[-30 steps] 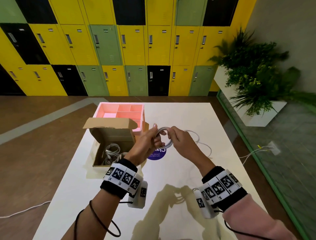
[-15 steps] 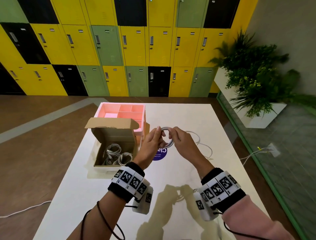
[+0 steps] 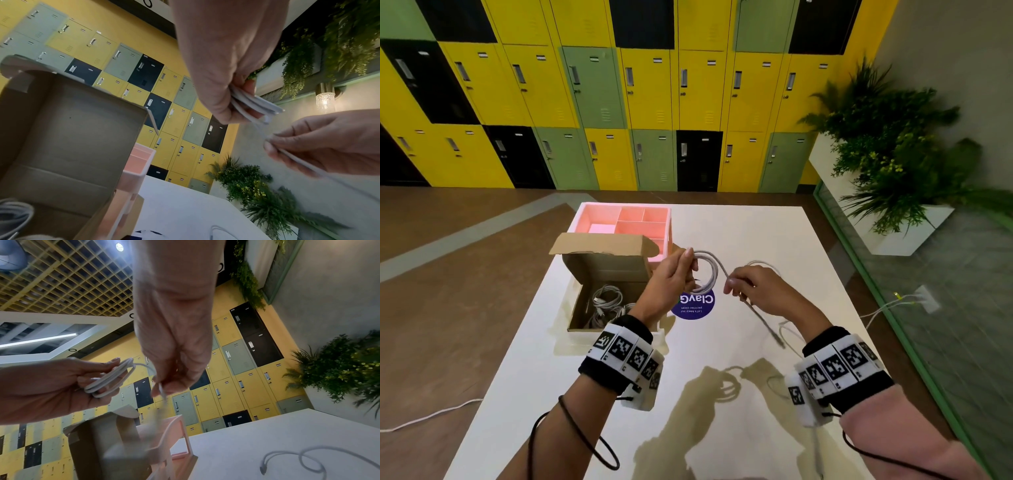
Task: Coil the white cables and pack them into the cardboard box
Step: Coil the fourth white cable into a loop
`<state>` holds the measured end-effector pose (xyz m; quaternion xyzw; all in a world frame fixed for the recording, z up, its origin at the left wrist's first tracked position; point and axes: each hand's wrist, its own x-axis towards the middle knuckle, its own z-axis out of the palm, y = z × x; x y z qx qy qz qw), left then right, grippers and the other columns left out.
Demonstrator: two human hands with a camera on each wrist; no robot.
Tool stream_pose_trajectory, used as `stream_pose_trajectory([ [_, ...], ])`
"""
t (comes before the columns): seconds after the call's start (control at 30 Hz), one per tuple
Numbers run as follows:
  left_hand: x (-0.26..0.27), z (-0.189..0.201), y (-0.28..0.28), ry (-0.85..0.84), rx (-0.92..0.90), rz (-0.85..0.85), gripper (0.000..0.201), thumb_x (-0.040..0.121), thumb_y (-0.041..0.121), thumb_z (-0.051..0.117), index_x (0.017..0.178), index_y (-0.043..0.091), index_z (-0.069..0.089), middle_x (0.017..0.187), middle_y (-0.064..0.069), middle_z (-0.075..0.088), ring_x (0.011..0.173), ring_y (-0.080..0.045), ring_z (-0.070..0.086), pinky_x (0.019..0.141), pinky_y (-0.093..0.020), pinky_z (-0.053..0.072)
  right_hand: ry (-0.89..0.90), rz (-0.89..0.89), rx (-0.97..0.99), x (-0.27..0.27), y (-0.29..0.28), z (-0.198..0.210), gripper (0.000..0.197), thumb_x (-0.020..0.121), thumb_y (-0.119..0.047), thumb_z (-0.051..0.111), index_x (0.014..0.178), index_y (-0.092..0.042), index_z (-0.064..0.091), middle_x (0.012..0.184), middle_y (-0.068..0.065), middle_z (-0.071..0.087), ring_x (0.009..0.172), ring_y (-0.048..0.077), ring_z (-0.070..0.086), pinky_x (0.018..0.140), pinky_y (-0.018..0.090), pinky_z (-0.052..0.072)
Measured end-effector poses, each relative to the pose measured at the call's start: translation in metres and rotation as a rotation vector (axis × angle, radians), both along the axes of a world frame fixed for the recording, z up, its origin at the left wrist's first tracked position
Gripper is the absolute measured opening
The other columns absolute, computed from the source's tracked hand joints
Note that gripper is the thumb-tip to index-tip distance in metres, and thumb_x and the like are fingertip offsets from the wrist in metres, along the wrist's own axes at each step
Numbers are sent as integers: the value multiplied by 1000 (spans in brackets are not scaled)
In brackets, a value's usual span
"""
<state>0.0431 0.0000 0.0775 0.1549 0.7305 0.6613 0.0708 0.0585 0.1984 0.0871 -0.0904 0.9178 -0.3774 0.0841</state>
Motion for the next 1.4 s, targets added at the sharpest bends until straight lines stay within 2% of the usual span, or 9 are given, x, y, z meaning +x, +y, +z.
stream_pose_trajectory([
  [0.07, 2, 0, 1, -44, 2, -50, 34, 103, 31, 30, 85, 8, 48, 61, 8, 41, 52, -3, 39, 55, -15, 39, 69, -130, -121, -3, 0, 3, 22, 97, -12, 49, 87, -5, 68, 66, 1, 60, 54, 5, 56, 56, 11, 48],
  [0.23, 12, 4, 8, -99, -3, -196, 36, 103, 30, 29, 79, 10, 48, 57, 13, 40, 52, -2, 37, 53, -14, 37, 239, -375, -408, -15, 3, 15, 16, 94, -9, 55, 90, 1, 67, 69, 9, 63, 56, 11, 65, 67, 33, 60],
  [0.67, 20, 23, 8, -228, 37, -352, 38, 104, 30, 31, 75, 11, 46, 63, 1, 25, 55, -10, 25, 53, -18, 28, 221, -400, -654, -16, 0, 19, 17, 95, -10, 54, 97, -2, 69, 73, 5, 60, 62, 9, 59, 59, 16, 53],
  [0.83, 21, 21, 8, -218, 15, -303, 37, 103, 34, 31, 82, 10, 51, 75, -12, 35, 62, -15, 38, 60, -23, 37, 77, -375, -763, -8, -8, 19, 18, 93, -4, 55, 107, 6, 63, 75, 14, 59, 63, 18, 60, 58, 18, 55],
  [1.0, 20, 16, 7, -154, -19, -254, 35, 103, 31, 30, 92, 7, 51, 81, -11, 39, 69, -23, 36, 65, -27, 37, -19, -271, -678, 4, -13, 18, 26, 90, -3, 61, 116, -2, 63, 76, 16, 65, 61, 17, 66, 64, 25, 57],
  [1.13, 18, 10, 9, -95, -26, -235, 34, 100, 35, 32, 93, 8, 52, 67, 0, 40, 57, -7, 40, 58, -18, 38, -99, -210, -632, 11, -17, 18, 27, 92, -10, 60, 118, -6, 65, 89, 20, 71, 72, 19, 69, 67, 24, 57],
  [1.27, 15, 6, 10, -25, -85, -195, 28, 102, 28, 31, 94, 14, 53, 63, 13, 51, 59, -2, 47, 62, -18, 44, -129, -190, -534, 14, -23, 20, 31, 100, -29, 46, 112, -11, 67, 82, 0, 69, 71, 4, 64, 70, 18, 50],
  [1.33, 14, 5, 10, -1, -101, -174, 27, 102, 28, 31, 94, 13, 52, 62, 15, 54, 57, -2, 51, 61, -18, 44, -153, -178, -515, 14, -25, 21, 34, 95, -38, 52, 113, -12, 66, 90, -2, 70, 84, 8, 64, 80, 23, 50],
  [1.4, 12, 3, 10, 11, -103, -138, 31, 101, 31, 33, 100, 7, 52, 72, 4, 60, 65, -7, 60, 66, -24, 51, -144, -113, -460, 17, -26, 21, 37, 89, -34, 63, 120, -14, 61, 104, -1, 69, 99, 10, 64, 86, 23, 52],
])
